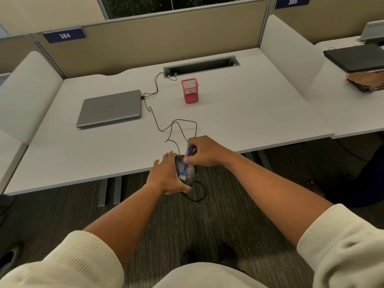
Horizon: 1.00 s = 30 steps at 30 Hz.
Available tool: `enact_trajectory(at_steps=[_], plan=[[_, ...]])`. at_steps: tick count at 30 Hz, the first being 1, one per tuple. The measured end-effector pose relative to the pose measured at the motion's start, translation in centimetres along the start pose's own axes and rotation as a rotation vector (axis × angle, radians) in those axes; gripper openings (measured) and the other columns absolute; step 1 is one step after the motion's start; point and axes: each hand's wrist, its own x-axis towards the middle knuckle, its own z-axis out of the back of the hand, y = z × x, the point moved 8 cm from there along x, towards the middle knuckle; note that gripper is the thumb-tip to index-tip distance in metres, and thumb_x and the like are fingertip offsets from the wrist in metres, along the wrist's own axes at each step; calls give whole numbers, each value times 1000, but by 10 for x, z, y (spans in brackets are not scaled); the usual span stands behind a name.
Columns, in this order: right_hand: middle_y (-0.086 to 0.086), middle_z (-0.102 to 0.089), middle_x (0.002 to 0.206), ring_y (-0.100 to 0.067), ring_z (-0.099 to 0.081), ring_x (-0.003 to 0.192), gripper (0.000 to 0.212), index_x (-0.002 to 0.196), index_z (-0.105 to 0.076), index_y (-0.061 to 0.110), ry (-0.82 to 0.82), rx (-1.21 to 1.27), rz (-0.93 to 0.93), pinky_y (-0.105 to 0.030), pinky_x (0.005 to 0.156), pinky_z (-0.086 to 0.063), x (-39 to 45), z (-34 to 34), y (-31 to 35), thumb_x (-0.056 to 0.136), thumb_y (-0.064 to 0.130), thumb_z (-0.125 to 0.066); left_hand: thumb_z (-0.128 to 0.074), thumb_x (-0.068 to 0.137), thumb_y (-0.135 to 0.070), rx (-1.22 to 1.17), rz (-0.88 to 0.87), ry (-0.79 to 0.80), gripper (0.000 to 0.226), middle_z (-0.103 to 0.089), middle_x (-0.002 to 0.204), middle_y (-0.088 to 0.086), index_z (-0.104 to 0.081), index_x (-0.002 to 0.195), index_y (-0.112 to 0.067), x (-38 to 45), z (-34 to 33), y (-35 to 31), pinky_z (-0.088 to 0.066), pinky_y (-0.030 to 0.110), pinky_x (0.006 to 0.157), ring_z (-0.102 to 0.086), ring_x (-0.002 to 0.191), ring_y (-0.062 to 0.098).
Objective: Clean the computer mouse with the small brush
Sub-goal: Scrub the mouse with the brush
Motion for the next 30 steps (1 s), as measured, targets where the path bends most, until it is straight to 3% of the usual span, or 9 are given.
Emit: enact_trajectory(at_steps=[5,10,16,22,27,30], plan=[[-1,-55,69,-10,-45,56,21,70,-52,16,-176,53,-42,-24,52,-38,0,20,-4,76,17,-71,-82,40,-70,-28,10,-5,113,-47,125,-3,-36,134,-26,-1,2,-1,-50,38,91,-46,103,18],[-2,-56,71,-13,-46,60,21,78,-55,10,-13,9,-56,-28,54,-39,-2,0,3,72,20,-73,-86,46,-66,-13,25,-27,116,-47,130,1,-34,140,-21,0,3,-3,-45,44,103,-48,111,22],[-1,-51,68,-14,-41,57,22,76,-53,9,-221,17,-135,-27,51,-34,-2,25,-4,74,18,-72,-87,45,-66,-37,71,-78,114,-46,129,0,-36,136,-21,-2,7,0,-45,48,105,-48,114,22],[-2,-50,68,-15,-41,58,22,72,-49,12,-27,-22,-134,-28,51,-33,-6,-1,5,71,17,-70,-86,47,-64,-61,71,-96,110,-47,124,-2,-38,135,-21,-2,5,-1,-44,49,106,-50,111,22],[-2,-50,68,-15,-43,58,22,73,-50,10,-218,-58,-160,-29,51,-33,-12,18,-4,72,17,-70,-85,44,-68,-76,81,-117,114,-47,126,-2,-37,136,-21,-4,7,1,-46,47,103,-50,109,20],[0,-48,64,-13,-40,54,27,67,-45,14,-146,23,-145,-26,48,-31,-12,13,3,72,18,-71,-85,44,-68,-82,75,-120,113,-48,125,-2,-38,136,-21,-4,6,0,-46,47,103,-51,110,20]])
